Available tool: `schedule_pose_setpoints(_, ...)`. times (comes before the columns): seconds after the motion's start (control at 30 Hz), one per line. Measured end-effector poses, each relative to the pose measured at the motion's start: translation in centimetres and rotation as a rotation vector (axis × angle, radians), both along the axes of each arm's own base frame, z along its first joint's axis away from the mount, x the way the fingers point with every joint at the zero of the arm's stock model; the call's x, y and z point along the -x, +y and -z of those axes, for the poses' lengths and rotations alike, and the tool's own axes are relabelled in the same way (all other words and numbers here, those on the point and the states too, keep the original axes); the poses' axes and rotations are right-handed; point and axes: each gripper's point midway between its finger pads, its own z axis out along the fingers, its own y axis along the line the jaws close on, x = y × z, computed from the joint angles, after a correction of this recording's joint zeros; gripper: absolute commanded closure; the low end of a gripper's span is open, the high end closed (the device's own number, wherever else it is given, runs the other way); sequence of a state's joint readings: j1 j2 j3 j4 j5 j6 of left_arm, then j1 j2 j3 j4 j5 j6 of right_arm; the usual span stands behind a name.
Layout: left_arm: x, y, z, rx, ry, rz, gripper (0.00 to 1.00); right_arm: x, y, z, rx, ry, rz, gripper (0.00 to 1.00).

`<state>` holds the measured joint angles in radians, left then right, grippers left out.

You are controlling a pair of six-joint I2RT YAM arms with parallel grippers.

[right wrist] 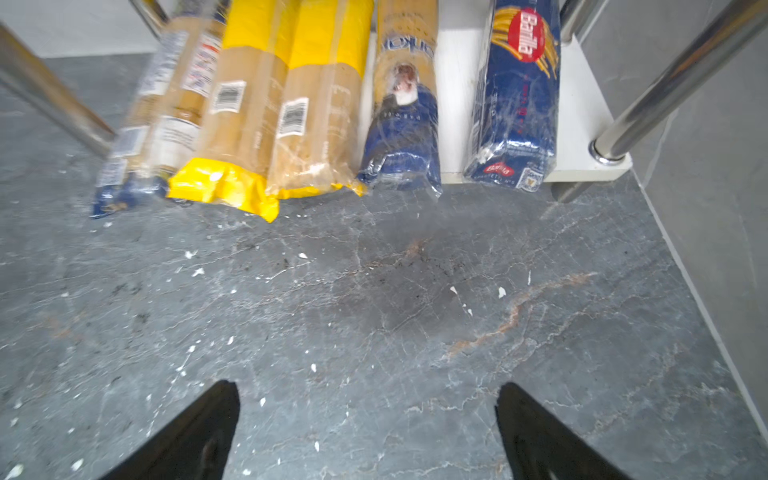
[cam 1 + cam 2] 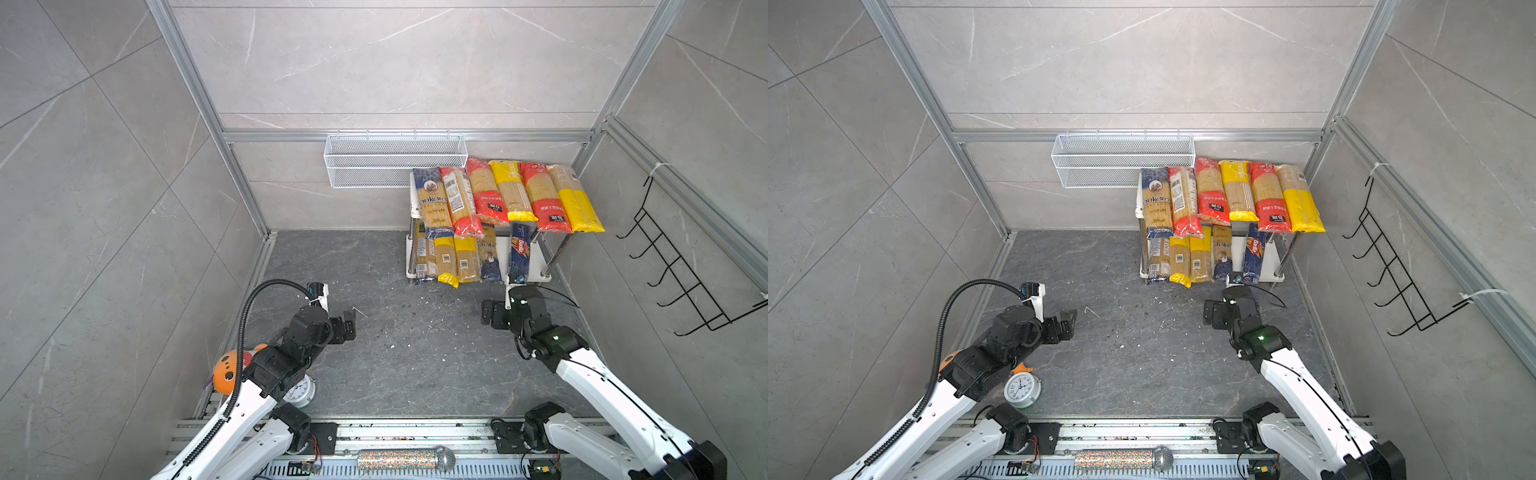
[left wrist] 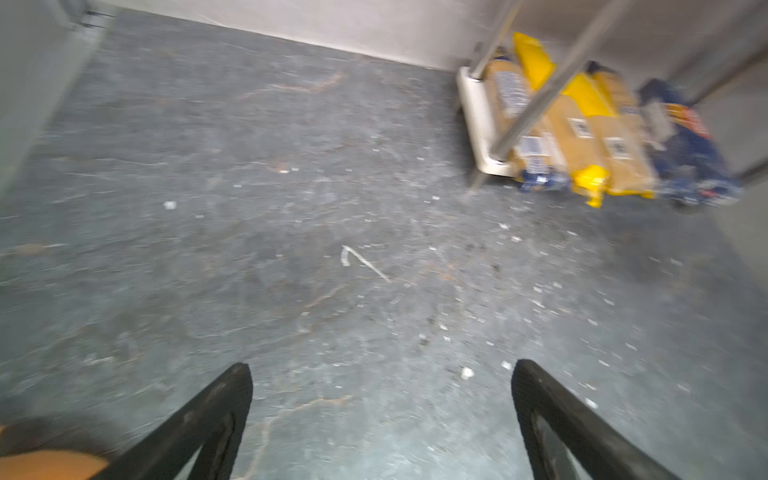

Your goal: Place and organize the pasta boxes and bags onto the shelf

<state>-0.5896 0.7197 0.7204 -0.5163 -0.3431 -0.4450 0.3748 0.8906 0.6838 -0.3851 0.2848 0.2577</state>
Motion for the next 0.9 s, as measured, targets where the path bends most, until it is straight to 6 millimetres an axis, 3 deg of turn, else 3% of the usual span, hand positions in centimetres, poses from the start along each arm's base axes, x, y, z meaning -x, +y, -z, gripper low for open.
schedule_pose_setpoints(0.13, -0.5, 2.4, 1.6, -0.100, -0.023, -0.111, 0.00, 1.5, 0.5, 0.7, -0.001, -0.075, -0.052, 0.00)
schedule_pose_setpoints(0.27, -1.0, 3.5, 3.9, -0.198, -0.054, -0.157, 0.00, 1.9, -0.4, 1.8, 0.039, -0.121, -0.036, 0.00)
schedule_pose_setpoints(0.43, -2.0, 3.5, 7.3, -0.318, -0.088, -0.132, 0.00, 0.9, -1.4, 1.9, 0.104, -0.180, 0.007, 0.00)
schedule_pose_setpoints(0.53, -2.7, 3.5, 8.3, -0.397, -0.121, -0.108, 0.00, -0.5, -1.4, 1.5, 0.136, -0.214, 0.025, 0.00)
schedule_pose_setpoints(0.7, -4.7, 4.8, 6.9, -0.442, -0.202, -0.151, 0.00, -2.8, -1.3, 3.6, 0.178, -0.187, 0.042, 0.00)
schedule_pose_setpoints(0.8, -5.8, 6.9, 5.1, -0.421, -0.271, -0.245, 0.00, -3.2, -1.6, 4.4, 0.181, -0.199, 0.055, 0.00)
schedule_pose_setpoints(0.9, -6.2, 9.4, 5.0, -0.401, -0.304, -0.335, 0.00, -3.1, -2.8, 4.9, 0.173, -0.218, 0.091, 0.00)
